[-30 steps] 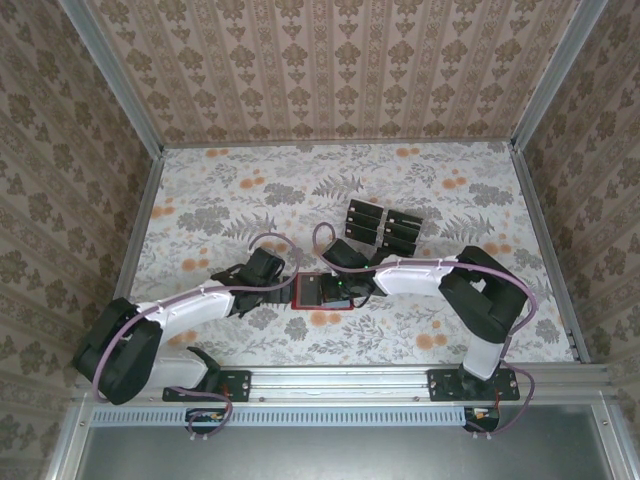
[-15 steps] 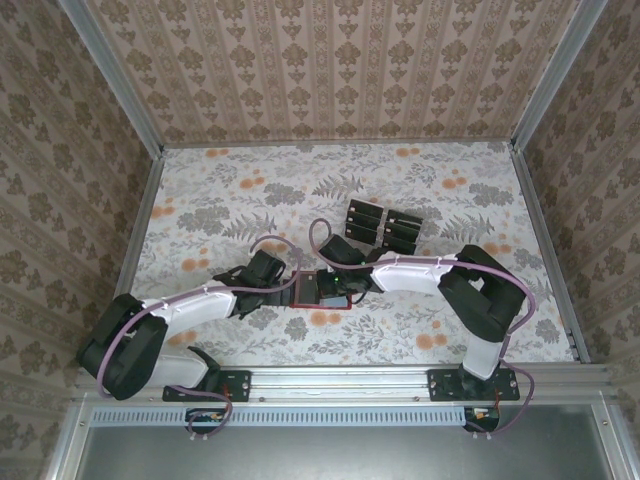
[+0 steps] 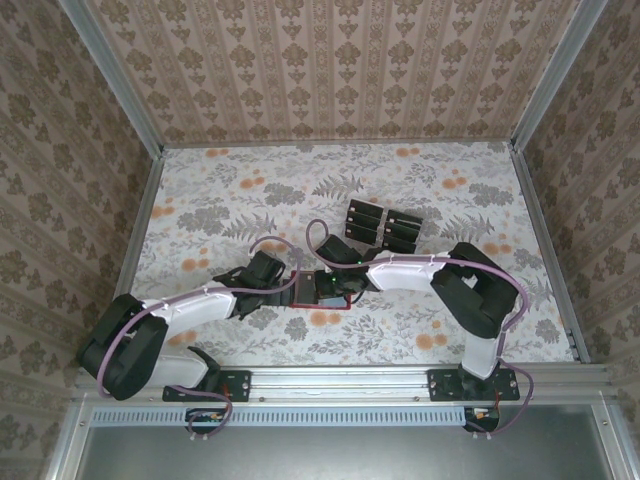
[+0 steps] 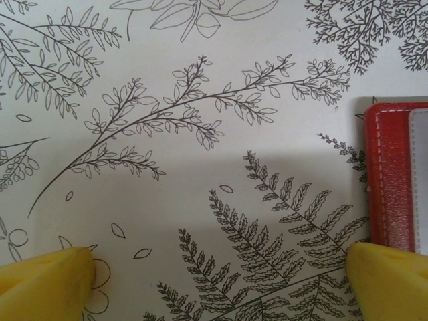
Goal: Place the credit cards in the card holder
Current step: Insert the credit card into the card slot.
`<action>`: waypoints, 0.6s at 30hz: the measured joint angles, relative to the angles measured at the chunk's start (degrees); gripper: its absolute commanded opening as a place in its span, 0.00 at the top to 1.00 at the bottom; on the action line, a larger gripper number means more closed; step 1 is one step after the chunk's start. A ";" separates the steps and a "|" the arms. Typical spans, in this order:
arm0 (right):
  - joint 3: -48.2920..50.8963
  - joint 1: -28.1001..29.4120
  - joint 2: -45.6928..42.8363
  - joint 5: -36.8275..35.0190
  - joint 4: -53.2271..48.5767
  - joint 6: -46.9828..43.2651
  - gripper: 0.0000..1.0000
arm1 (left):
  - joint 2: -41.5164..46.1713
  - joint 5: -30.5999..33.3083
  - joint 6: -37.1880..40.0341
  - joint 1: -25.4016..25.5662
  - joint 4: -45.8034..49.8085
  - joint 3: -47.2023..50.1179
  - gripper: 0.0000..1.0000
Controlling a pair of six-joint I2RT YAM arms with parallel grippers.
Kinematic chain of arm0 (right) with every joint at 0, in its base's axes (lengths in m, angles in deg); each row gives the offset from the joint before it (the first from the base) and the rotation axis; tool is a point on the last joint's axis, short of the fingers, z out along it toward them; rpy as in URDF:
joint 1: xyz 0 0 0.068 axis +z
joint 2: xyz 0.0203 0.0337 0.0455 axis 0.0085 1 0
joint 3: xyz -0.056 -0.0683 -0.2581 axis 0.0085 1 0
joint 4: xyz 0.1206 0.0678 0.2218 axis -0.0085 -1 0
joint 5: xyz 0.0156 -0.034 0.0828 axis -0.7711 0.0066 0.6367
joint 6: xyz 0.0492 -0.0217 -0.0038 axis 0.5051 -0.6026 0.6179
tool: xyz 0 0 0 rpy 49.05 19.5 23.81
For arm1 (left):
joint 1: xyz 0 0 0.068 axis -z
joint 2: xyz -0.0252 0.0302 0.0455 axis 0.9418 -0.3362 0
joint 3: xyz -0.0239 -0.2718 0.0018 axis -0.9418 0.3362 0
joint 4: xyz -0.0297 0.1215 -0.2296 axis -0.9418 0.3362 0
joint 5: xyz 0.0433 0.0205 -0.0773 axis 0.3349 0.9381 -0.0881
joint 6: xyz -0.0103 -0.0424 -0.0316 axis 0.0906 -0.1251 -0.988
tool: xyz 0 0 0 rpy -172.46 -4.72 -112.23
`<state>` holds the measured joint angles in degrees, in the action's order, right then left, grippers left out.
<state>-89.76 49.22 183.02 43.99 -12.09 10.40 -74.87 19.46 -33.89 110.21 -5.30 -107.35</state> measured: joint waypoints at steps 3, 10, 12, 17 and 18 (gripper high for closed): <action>-1.20 0.22 1.01 0.50 0.02 0.00 1.00 | 0.00 0.59 -0.20 0.48 -0.39 0.31 0.00; -2.80 0.46 2.62 1.01 0.20 0.04 1.00 | -0.55 2.19 -0.70 1.62 -0.66 0.35 0.00; -3.02 0.46 2.64 1.27 0.24 0.04 1.00 | -0.55 2.47 -0.87 1.81 -0.66 0.35 0.00; -3.23 0.68 2.60 2.05 0.63 0.04 1.00 | -0.09 2.45 -1.07 1.86 -0.33 0.33 0.00; -3.21 0.68 2.54 2.05 0.63 0.04 1.00 | 0.33 2.19 -1.25 1.86 0.00 0.33 0.00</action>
<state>-92.97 49.90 185.56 46.05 -11.45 10.44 -74.54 21.64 -35.14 112.07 -5.30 -107.02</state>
